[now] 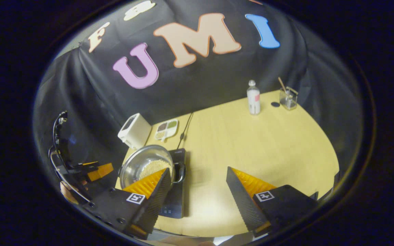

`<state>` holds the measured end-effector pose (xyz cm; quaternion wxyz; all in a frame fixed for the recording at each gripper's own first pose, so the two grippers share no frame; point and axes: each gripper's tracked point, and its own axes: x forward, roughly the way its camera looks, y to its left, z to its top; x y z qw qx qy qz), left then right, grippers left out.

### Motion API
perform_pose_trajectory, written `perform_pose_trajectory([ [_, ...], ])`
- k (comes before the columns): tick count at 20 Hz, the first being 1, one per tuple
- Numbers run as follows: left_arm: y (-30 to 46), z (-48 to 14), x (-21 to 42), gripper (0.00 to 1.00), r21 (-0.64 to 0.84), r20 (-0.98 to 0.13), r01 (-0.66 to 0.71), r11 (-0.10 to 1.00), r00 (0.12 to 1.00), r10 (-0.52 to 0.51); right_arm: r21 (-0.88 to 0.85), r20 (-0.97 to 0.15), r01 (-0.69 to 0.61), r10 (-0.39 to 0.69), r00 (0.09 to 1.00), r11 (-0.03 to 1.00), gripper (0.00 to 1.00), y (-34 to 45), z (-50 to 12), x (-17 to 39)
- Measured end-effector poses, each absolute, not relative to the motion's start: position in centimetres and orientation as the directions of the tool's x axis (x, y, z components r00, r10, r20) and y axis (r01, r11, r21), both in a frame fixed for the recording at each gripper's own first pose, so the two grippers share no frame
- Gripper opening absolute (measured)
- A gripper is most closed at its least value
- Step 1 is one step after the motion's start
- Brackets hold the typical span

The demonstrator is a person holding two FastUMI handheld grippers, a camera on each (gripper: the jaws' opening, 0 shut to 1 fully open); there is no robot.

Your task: First push the handle of the pot to place it horizontally, then grasp the pot with both hands and set it on the induction cooktop.

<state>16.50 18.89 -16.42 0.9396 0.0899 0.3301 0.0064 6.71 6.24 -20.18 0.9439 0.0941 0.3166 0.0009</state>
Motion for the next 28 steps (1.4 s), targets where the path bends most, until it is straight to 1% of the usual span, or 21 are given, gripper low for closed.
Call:
perform_pose_trajectory([
  [2, 13.7, -13.1, 15.6, 0.97, 0.144, -0.541, 0.066, 0.987, 0.841, 0.022, 0.155, -0.51, 0.019, 0.064, 0.858, 0.988, 0.93, 4.4, -16.0, 6.5],
  [4, 9.4, -11.0, 15.7, 0.98, 0.108, -0.461, 0.092, 0.99, 0.887, -0.033, 0.092, -0.422, -0.003, 0.042, 0.906, 0.996, 0.92, 1.9, -11.8, 6.0],
  [6, 5.7, -8.3, 15.4, 0.98, 0.083, -0.381, 0.105, 0.991, 0.922, -0.066, 0.021, -0.34, -0.026, 0.032, 0.94, 0.999, 0.92, -0.2, -7.6, 5.4],
  [8, 2.6, -4.9, 14.6, 0.98, 0.061, -0.291, 0.096, 0.993, 0.954, -0.074, -0.043, -0.261, -0.031, 0.018, 0.965, 0.999, 0.92, -2.2, -3.9, 4.6],
  [10, 0.0, -2.1, 14.2, 0.98, 0.042, -0.2, 0.077, 0.996, 0.977, -0.067, -0.102, -0.186, -0.007, -0.012, 0.982, 0.995, 0.94, -4.8, -0.4, 3.8],
  [11, -1.1, -1.0, 13.9, 0.98, 0.038, -0.157, 0.07, 0.997, 0.986, -0.063, -0.124, -0.15, 0.003, -0.021, 0.988, 0.992, 0.93, -5.8, 0.7, 3.2],
  [12, -2.1, -0.1, 13.4, 1.0, 0.034, -0.114, 0.062, 0.997, 0.992, -0.058, -0.139, -0.118, 0.01, -0.027, 0.993, 0.99, 0.94, -6.8, 1.8, 2.5],
  [13, -3.4, 0.8, 12.8, 0.98, 0.032, -0.07, 0.058, 0.998, 0.996, -0.056, -0.15, -0.084, 0.012, -0.025, 0.996, 0.989, 0.93, -7.6, 2.5, 1.8],
  [14, -4.6, 1.2, 12.5, 0.98, 0.028, -0.042, 0.065, 0.998, 0.997, -0.063, -0.151, -0.055, 0.013, -0.021, 0.998, 0.988, 0.94, -8.3, 3.1, 1.1],
  [16, -6.9, 1.6, 11.5, 0.98, 0.029, -0.011, 0.082, 0.996, 0.997, -0.081, -0.122, -0.018, 0.014, -0.016, 1.0, 0.992, 0.94, -9.7, 3.9, -0.2],
  [18, -8.7, 1.5, 10.5, 0.98, 0.033, 0.013, 0.079, 0.996, 0.997, -0.08, -0.098, -0.005, 0.019, -0.02, 1.0, 0.995, 0.94, -11.6, 3.8, -1.3],
  [19, -9.6, 1.4, 10.1, 0.98, 0.034, 0.022, 0.082, 0.996, 0.996, -0.082, -0.099, -0.002, 0.032, -0.032, 0.999, 0.995, 1.0, -12.9, 3.8, -1.7],
  [20, -10.6, 1.3, 9.8, 1.0, 0.036, 0.029, 0.086, 0.996, 0.996, -0.087, -0.104, 0.0, 0.045, -0.045, 0.999, 0.994, 0.94, -14.0, 3.7, -2.1],
  [21, -11.4, 1.0, 9.6, 0.98, 0.04, 0.027, 0.092, 0.995, 0.995, -0.093, -0.106, 0.0, 0.055, -0.055, 0.998, 0.993, 0.94, -14.9, 3.8, -2.6],
  [22, -12.3, 0.8, 9.3, 1.0, 0.043, 0.027, 0.103, 0.994, 0.994, -0.104, -0.104, 0.002, 0.06, -0.06, 0.998, 0.993, 0.94, -15.6, 3.8, -3.1],
  [24, -13.9, 0.5, 8.9, 0.96, 0.049, 0.02, 0.125, 0.991, 0.992, -0.126, -0.091, 0.006, 0.067, -0.067, 0.998, 0.994, 0.94, -16.5, 4.1, -3.8],
  [25, -14.4, 0.2, 8.8, 0.98, 0.054, 0.018, 0.128, 0.99, 0.991, -0.129, -0.083, 0.004, 0.069, -0.069, 0.998, 0.994, 0.94, -16.8, 3.9, -4.0],
  [28, -15.0, 0.5, 8.6, 0.98, 0.074, 0.035, 0.123, 0.99, 0.991, -0.126, -0.066, 0.012, 0.07, -0.069, 0.998, 0.995, 0.94, -17.3, 3.8, -4.6],
])
